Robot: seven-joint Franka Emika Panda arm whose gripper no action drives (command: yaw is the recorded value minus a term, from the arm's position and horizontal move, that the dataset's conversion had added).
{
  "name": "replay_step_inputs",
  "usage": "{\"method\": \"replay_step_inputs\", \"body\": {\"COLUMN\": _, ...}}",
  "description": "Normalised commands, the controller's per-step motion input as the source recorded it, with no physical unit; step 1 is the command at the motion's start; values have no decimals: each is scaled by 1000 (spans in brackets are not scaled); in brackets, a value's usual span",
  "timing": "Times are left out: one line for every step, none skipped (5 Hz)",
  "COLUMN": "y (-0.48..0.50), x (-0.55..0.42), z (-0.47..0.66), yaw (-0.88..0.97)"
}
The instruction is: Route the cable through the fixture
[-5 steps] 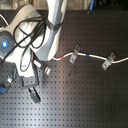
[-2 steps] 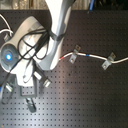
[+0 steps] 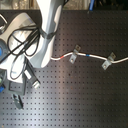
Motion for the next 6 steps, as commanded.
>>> {"method": "replay_step_inputs", "body": {"y": 4, "x": -16, "z": 96, "yaw": 1000}}
{"method": "replay_step_inputs", "body": {"y": 5, "x": -13, "z": 94, "yaw": 1000}}
{"method": "replay_step_inputs", "body": {"y": 2, "x": -2, "z": 71, "yaw": 1000}}
{"method": "replay_step_inputs", "body": {"y": 0, "x": 0, "z": 45, "yaw": 986}}
{"method": "replay_step_inputs", "body": {"y": -61, "x": 101, "z": 0, "yaw": 711}}
{"method": "replay_step_inputs", "body": {"y": -97, "x": -74, "z": 1, "yaw": 777}}
